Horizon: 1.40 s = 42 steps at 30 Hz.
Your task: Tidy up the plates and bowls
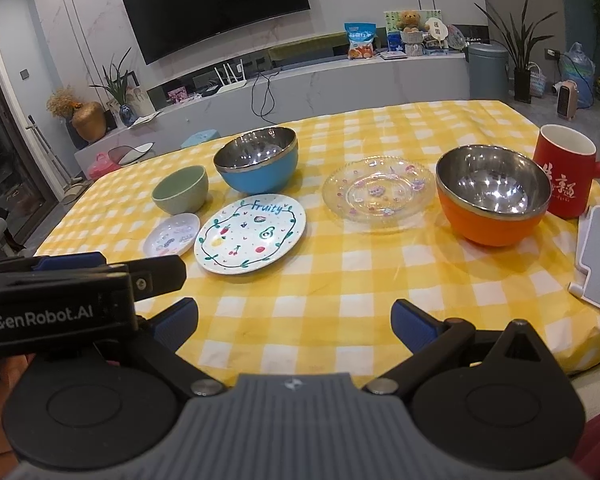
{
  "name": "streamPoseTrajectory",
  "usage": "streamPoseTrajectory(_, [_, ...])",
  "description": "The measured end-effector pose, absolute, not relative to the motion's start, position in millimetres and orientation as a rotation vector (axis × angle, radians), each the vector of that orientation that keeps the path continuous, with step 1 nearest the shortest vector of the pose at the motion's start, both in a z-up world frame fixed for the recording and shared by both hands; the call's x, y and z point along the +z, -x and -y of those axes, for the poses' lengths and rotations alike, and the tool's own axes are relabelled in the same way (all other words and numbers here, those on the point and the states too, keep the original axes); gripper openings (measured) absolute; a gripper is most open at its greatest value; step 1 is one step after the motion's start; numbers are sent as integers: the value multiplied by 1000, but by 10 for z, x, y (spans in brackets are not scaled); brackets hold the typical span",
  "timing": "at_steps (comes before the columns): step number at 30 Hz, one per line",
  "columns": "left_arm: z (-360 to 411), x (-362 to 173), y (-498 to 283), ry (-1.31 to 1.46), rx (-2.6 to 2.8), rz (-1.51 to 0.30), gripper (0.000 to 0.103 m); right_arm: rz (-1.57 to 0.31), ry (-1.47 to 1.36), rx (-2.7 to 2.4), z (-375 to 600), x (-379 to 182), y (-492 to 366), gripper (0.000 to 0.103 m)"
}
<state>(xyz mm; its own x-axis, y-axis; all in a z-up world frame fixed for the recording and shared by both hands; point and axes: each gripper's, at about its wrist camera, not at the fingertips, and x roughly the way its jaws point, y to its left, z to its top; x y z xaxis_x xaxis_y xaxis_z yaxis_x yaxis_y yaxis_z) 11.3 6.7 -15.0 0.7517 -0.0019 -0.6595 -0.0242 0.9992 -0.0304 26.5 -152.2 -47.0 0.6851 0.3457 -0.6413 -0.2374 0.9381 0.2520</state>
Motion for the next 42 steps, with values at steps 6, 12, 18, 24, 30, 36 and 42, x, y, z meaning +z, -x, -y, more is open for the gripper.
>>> streamPoseTrajectory(6, [-63, -157, -114, 34, 12, -721, 97, -752, -156, 329, 1517, -476, -265, 100])
streamPoseTrajectory(12, [-68, -163, -113, 29, 11, -722, 97, -771, -163, 311, 1542, -520, -297, 101])
streamPoseTrajectory(18, [-76, -175, -114, 32, 16, -727, 97, -790, -187, 306, 1579, -560, -330, 100])
streamPoseTrajectory(24, [-81, -188, -133, 25, 30, -729, 98, -779, -185, 286, 1612, -565, -330, 100])
streamPoseTrajectory(30, [-104, -188, -161, 31, 46, -731, 97, -780, -202, 287, 1699, -576, -345, 101])
streamPoseTrajectory(36, [-163, -108, -181, 56, 63, -720, 97, -748, -198, 275, 1834, -460, -314, 101])
streamPoseTrajectory(42, [-253, 91, -212, 80, 83, -690, 97, -691, -167, 238, 1970, -379, -306, 101])
